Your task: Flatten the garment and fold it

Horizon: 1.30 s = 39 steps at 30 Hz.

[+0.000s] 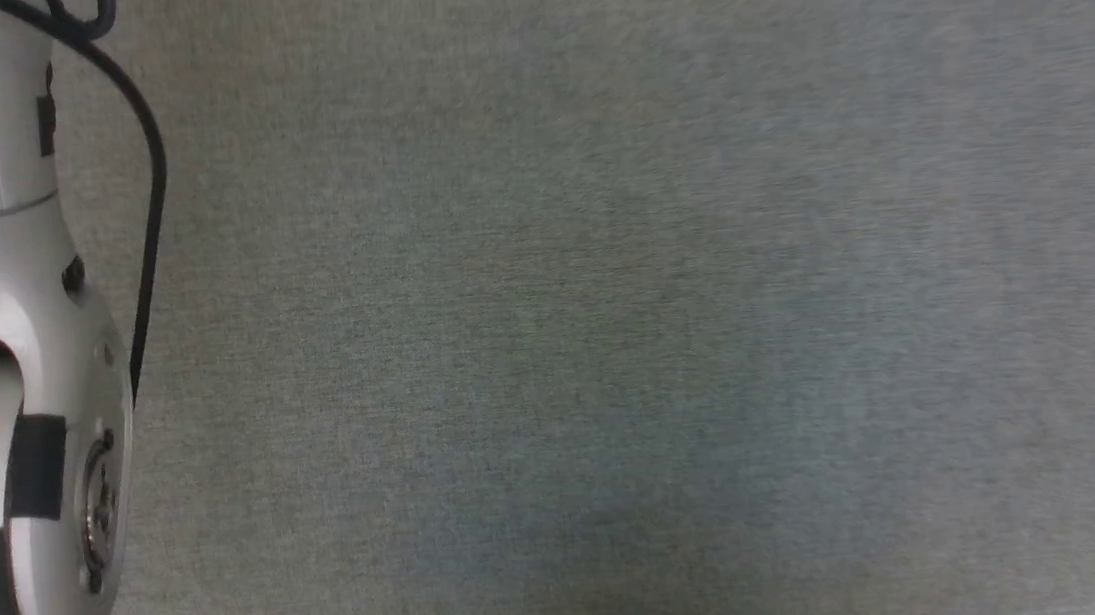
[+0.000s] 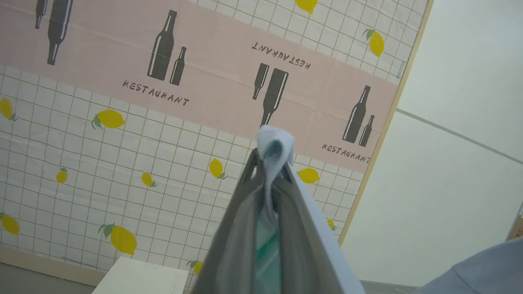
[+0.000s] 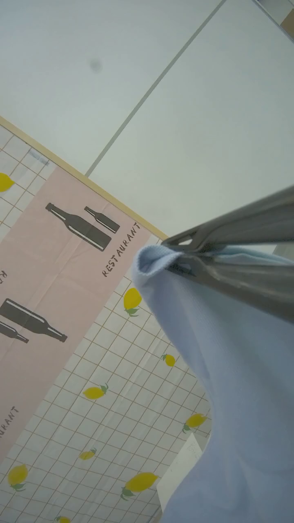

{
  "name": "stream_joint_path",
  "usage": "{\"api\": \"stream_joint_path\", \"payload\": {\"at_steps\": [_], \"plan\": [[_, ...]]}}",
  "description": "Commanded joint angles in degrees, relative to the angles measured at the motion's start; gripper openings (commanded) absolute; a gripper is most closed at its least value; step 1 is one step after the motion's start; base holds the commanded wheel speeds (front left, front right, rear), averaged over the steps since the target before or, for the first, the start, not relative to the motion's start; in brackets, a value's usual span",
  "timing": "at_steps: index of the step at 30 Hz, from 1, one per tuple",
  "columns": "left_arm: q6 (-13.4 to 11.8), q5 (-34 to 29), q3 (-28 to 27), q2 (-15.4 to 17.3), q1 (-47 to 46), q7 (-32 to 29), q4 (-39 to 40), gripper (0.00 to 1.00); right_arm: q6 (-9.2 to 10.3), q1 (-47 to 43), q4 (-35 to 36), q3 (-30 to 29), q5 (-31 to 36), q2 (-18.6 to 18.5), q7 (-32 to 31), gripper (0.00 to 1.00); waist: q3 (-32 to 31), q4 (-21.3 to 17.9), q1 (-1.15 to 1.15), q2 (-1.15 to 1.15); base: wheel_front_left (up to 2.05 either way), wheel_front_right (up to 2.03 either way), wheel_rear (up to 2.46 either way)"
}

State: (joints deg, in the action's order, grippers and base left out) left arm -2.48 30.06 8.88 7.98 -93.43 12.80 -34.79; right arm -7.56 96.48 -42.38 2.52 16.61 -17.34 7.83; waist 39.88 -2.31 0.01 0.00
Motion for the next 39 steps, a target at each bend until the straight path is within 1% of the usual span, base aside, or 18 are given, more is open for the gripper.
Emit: {"api": "stream_joint_path", "payload": {"at_steps": [1,7,11,16,22,26,31,35,39], "plan": [[0.8,0.2,-0.1,0.3,1.1,0.6,-0.4,0.00,0.08,0.1,-0.7,0.6,-0.1,-0.3,0.9,0.00,4.4,2.3,-0.01,0.00,0.00,0.00,0.00],[4.6,1.4,0.3,0.8,4.1,1.0,-2.2,0.00,0.08,-2.2,-2.9,3.9,-4.2,-1.4,3.7,0.00,3.9,3.2,-0.01,0.00,0.00,0.00,0.00],[6.5,2.5,0.9,2.0,7.9,-0.5,-2.0,0.00,0.08,-5.6,-3.0,6.6,-10.3,-2.9,4.5,0.00,2.1,3.6,-0.01,0.00,0.00,0.00,0.00],[7.3,5.0,0.1,3.8,13.9,-3.7,1.5,0.00,0.08,-11.4,0.0,10.3,-19.6,-5.3,3.6,0.00,-0.1,3.3,-0.01,0.00,0.00,0.00,0.00],[7.4,7.7,-0.5,4.6,25.4,-5.9,9.2,0.00,0.08,-22.2,7.5,11.5,-29.3,-9.5,1.2,0.00,-4.2,3.3,-0.01,0.00,0.00,0.00,0.00],[6.9,8.9,-0.7,5.1,35.1,-6.5,15.6,0.00,0.08,-31.2,12.8,9.6,-33.4,-11.4,0.0,0.00,-7.9,3.2,-0.01,0.00,0.00,0.00,0.00],[5.3,11.0,-1.7,5.1,47.9,-6.8,24.4,0.00,0.08,-42.5,19.3,5.2,-36.4,-11.6,-1.2,0.00,-12.5,3.1,-0.01,0.00,0.00,0.00,0.00],[3.8,11.8,-2.3,5.4,58.2,-7.1,31.0,0.00,0.08,-51.9,24.5,0.8,-37.5,-9.7,-2.6,0.00,-16.3,3.0,-0.01,0.00,0.00,0.00,0.00],[3.0,12.9,-2.2,5.9,68.2,-8.4,35.5,0.00,0.08,-61.7,29.8,-3.8,-37.5,-6.3,-4.4,0.00,-20.3,2.9,-0.01,0.00,0.00,0.00,0.00]]}}
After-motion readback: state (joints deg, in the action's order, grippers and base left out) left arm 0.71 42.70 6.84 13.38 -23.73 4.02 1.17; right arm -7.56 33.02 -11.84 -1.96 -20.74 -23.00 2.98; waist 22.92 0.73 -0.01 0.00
